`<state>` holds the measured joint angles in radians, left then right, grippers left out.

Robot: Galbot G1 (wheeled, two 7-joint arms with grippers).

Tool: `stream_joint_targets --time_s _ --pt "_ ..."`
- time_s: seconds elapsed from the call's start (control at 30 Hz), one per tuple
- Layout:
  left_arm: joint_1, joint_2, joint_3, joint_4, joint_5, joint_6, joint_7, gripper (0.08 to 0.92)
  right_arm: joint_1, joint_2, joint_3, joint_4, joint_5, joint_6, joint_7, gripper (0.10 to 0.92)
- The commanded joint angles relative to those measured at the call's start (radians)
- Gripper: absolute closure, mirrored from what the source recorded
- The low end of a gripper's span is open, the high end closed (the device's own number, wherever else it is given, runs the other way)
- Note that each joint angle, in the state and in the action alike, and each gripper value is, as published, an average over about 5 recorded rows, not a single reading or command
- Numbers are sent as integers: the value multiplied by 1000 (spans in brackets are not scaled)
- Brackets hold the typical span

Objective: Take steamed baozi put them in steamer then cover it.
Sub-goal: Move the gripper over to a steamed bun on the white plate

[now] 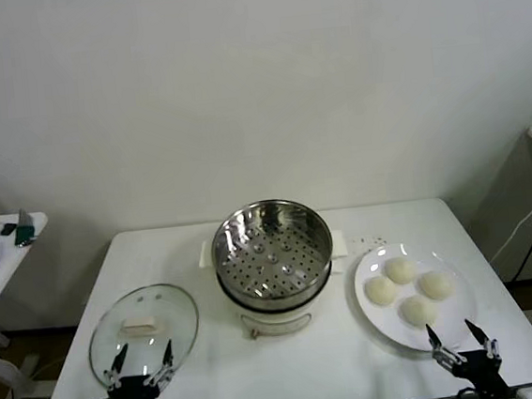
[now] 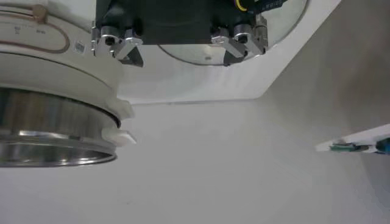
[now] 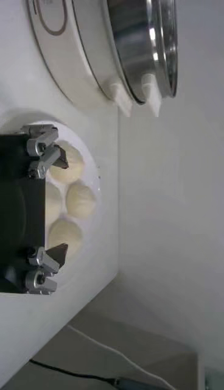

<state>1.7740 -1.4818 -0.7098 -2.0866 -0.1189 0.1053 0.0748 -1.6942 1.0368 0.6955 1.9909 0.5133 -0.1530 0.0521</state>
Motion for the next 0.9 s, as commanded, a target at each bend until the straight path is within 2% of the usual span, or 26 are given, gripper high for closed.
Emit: stream_joint_targets --time_s 0.03,0.13,0.23,0.33,0.43,0.57,0.67,0.77,0.9 --pt "-6 5 10 -6 4 -3 8 177 422 -206 -67 -76 60 -252 22 203" --pt "-7 6 17 -9 6 -7 8 177 660 -359 -252 -198 19 -299 -56 203" --pt "-7 6 23 -14 8 -9 9 177 983 -510 -567 -359 -68 -308 -207 203" --pt "-4 6 24 -20 8 -13 11 177 1345 -617 -965 -493 -180 -282 -434 203" --pt "4 7 22 -28 6 -18 13 177 1765 -669 -1441 -616 -302 -172 -723 203" --pt "17 13 20 -30 4 -29 15 177 2247 -624 -1954 -761 -387 51 -1043 203" --pt "22 15 22 -26 4 -38 15 177 2452 -550 -2184 -830 -376 162 -1187 203" --pt "24 16 26 -22 4 -43 16 177 2528 -480 -2304 -850 -329 177 -1250 203" --pt "22 22 28 -18 2 -46 19 177 2507 -407 -2355 -853 -239 132 -1256 203"
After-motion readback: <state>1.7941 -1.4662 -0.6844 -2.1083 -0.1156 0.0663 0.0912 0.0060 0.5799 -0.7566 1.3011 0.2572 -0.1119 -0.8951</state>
